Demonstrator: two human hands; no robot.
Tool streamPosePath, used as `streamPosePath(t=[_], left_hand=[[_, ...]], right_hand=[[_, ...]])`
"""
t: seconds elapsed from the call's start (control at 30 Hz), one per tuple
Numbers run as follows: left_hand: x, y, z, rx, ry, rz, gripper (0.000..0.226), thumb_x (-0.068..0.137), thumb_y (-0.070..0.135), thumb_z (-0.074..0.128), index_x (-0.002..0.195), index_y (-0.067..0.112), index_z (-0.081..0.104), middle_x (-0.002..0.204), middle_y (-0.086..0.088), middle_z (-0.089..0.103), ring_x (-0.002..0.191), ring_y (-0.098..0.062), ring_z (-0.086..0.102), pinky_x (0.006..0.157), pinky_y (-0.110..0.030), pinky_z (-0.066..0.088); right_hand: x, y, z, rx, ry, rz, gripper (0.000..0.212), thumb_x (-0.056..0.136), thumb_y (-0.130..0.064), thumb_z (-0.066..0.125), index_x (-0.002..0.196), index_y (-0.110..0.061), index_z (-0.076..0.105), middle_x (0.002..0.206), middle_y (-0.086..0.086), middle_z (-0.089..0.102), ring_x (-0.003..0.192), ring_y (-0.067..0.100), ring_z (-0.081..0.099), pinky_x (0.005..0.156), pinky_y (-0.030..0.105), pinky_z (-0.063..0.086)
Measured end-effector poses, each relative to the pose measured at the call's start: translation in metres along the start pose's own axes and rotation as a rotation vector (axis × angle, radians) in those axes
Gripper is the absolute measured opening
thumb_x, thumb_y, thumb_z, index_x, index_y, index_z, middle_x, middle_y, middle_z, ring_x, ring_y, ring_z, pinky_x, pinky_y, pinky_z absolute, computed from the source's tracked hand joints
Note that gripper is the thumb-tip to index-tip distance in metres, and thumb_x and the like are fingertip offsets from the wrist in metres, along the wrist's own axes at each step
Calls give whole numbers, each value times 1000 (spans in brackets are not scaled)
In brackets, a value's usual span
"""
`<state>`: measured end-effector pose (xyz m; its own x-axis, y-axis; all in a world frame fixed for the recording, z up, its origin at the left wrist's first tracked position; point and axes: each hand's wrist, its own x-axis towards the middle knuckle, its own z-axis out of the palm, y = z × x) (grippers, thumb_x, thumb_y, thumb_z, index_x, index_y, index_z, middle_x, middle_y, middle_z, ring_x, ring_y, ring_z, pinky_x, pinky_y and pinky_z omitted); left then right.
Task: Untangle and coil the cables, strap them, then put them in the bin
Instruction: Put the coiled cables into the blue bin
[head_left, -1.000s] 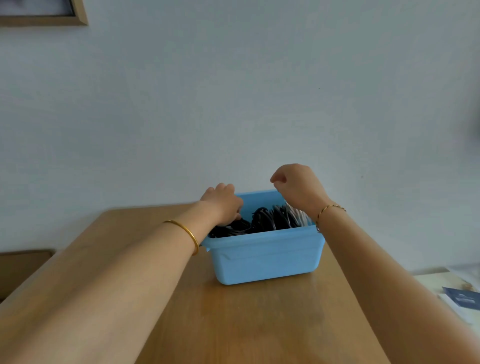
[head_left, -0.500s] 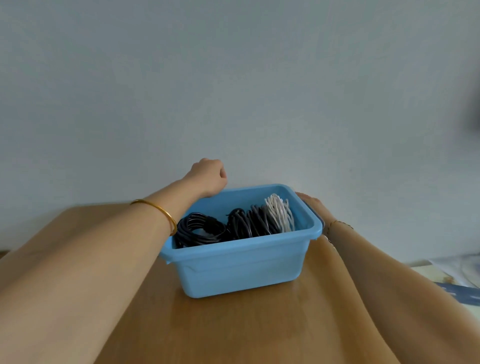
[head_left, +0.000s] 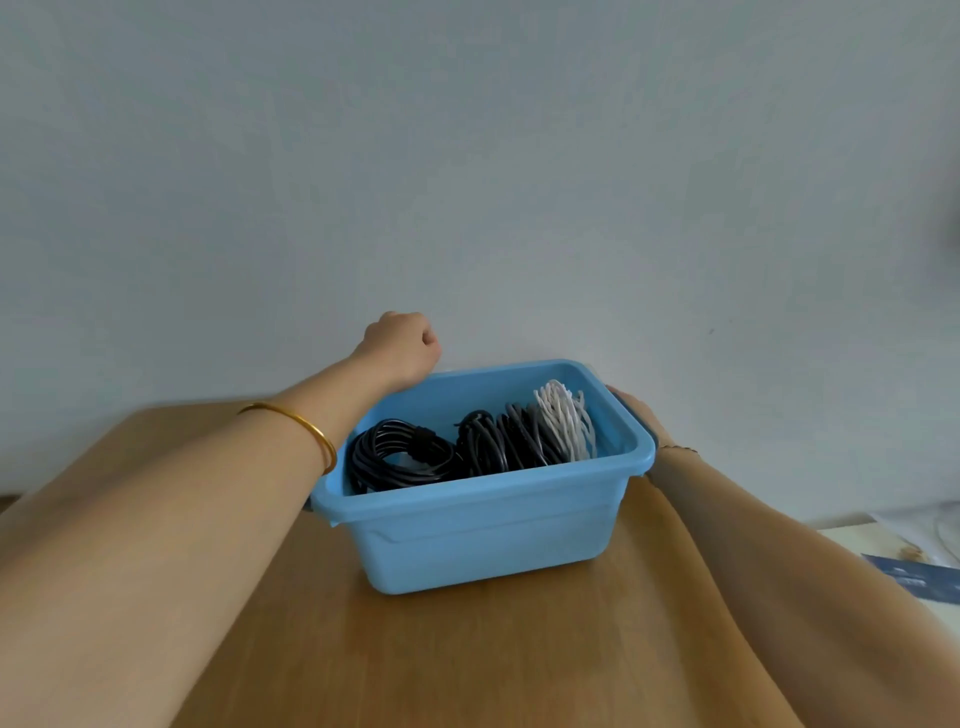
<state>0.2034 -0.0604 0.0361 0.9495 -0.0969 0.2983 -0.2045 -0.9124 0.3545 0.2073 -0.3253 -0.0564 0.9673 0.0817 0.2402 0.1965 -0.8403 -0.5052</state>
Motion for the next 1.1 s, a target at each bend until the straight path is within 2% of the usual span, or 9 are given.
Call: streamPosePath(t=[0.13, 0.2, 0.33, 0.57, 0.63, 0.73, 0.87, 1.0, 1.1], left_hand=[[-11, -2, -10, -57, 117, -81, 33, 91, 12, 38, 59, 7, 36, 74, -27, 46, 61, -28, 38, 52, -33, 33], [-17, -1, -15, -108, 198, -129, 35, 94, 16, 37, 76, -12, 47, 100, -41, 52, 80, -49, 52, 63, -46, 47], [-28, 4, -27, -261, 339, -245, 45, 98, 27, 35, 115, -12, 51, 125, -32, 50, 113, -47, 50, 91, -49, 44], [-66, -3, -65, -591, 670, -464, 47, 101, 35, 30, 126, 0, 50, 132, -22, 49, 118, -37, 48, 99, -42, 38], [-77, -12, -70, -646, 627, -488, 39, 98, 28, 38, 117, 0, 57, 124, -21, 57, 102, -34, 54, 87, -39, 43], [-97, -21, -63, -680, 286, -487, 22, 90, 18, 54, 106, 5, 62, 109, -17, 61, 89, -29, 52, 75, -36, 42], [-120, -21, -47, -561, 48, -396, 13, 86, 6, 56, 97, 6, 64, 86, -9, 55, 83, -23, 48, 66, -29, 35], [-128, -18, -39, -522, 5, -334, 16, 88, 6, 52, 98, 14, 62, 99, -9, 55, 88, -22, 50, 73, -27, 37], [-134, -17, -39, -531, -77, -387, 30, 92, 16, 46, 118, 21, 59, 116, -7, 57, 97, -28, 55, 77, -32, 42]], right_hand=[[1, 0, -19, -8, 93, 98, 19, 90, -11, 51, 86, 0, 66, 90, 10, 67, 79, 27, 60, 64, 28, 46], [-5, -1, -30, 17, 160, 46, 28, 95, -21, 51, 96, 2, 66, 101, 12, 65, 89, 27, 58, 75, 30, 45], [-18, -9, -56, 197, 244, 30, 28, 92, -38, 55, 101, -12, 62, 108, 5, 60, 94, 24, 60, 84, 37, 48], [-65, -57, -97, 113, 165, -218, 26, 88, -26, 65, 110, -13, 63, 109, -4, 54, 90, 19, 56, 81, 26, 41], [-83, -68, -97, 82, 90, -272, 24, 85, -23, 68, 108, -16, 64, 109, -3, 55, 94, 21, 56, 88, 32, 45], [-105, -75, -95, 123, -9, -263, 21, 80, -19, 73, 99, -22, 65, 109, -2, 55, 98, 22, 56, 88, 37, 50], [-112, -82, -90, 115, 45, -190, 10, 87, -32, 65, 89, -23, 63, 101, -4, 55, 93, 13, 54, 76, 26, 43], [-106, -94, -71, 101, 306, 2, 29, 89, -21, 56, 77, 4, 63, 75, 6, 54, 74, 21, 48, 55, 26, 32], [-103, -96, -56, 166, 386, 155, 22, 86, -18, 56, 78, 2, 59, 89, 13, 57, 81, 24, 51, 57, 28, 32]])
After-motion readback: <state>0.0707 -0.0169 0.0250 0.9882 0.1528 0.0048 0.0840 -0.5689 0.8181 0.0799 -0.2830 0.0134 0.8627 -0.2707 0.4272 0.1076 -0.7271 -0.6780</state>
